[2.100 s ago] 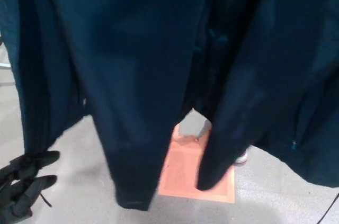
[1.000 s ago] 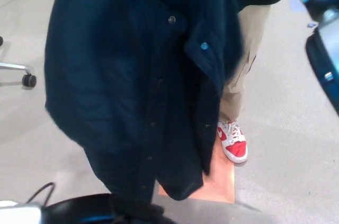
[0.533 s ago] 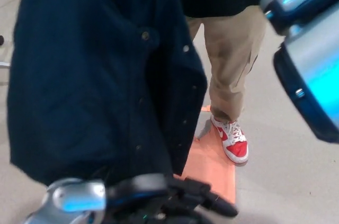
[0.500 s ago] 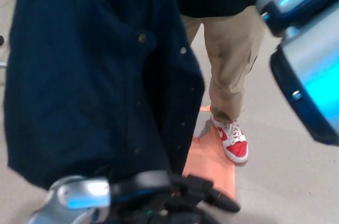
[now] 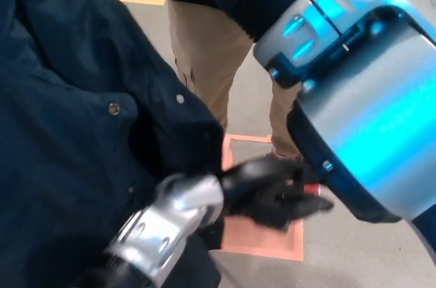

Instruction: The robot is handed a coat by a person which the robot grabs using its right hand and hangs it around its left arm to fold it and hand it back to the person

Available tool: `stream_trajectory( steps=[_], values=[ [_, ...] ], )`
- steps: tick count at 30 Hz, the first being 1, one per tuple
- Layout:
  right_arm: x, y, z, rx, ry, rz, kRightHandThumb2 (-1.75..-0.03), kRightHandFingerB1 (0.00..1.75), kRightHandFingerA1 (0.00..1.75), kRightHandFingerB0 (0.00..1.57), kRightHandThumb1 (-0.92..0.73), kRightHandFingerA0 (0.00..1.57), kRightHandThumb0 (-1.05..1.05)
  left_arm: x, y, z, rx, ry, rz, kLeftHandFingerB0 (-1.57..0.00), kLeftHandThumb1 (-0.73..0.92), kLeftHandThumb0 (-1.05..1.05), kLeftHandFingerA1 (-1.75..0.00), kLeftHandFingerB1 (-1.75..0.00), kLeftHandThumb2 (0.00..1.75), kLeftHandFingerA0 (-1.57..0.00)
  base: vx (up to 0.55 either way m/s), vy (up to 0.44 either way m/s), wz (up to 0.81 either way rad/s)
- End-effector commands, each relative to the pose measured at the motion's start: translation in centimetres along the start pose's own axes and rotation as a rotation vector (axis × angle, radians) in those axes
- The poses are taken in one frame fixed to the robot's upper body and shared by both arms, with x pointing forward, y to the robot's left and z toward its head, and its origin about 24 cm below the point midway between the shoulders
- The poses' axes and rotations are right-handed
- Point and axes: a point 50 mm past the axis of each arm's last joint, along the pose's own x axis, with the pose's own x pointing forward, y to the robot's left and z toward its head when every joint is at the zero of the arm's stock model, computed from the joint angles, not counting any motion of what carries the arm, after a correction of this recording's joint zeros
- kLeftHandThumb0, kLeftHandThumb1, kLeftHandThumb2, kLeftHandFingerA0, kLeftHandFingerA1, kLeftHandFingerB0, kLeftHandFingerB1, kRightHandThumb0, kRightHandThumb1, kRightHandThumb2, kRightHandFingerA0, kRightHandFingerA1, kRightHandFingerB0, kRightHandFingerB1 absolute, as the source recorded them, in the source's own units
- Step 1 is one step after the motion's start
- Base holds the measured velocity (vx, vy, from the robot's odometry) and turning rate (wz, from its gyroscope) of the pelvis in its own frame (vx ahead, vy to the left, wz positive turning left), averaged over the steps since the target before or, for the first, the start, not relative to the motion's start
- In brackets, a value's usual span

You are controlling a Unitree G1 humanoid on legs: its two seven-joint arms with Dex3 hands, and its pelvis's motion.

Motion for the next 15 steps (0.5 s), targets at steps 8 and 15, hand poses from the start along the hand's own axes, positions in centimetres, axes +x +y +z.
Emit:
stream_trajectory(
  steps=[8, 15],
  values=[
    [-1.6, -5.2, 7.4, 0.005, -0.354, -0.028, -0.65, 0.82, 1.46, 0.89, -0.66, 0.91, -0.15, 2.3, 5.5, 3.6, 0.058, 0.005, 0.351, -0.25, 0.90, -0.75, -0.27, -0.29, 0.68, -0.19, 0.00, 0.000, 0.00],
    [-3.4, -8.1, 7.5, -0.046, -0.381, -0.120, -0.61, 0.82, 1.12, 0.79, -0.72, 1.05, -0.26, 0.9, 8.3, 4.2, 0.030, -0.017, 0.471, -0.21, 0.88, -0.74, -0.31, -0.30, 0.67, -0.20, 0.00, 0.000, 0.00]
  ],
)
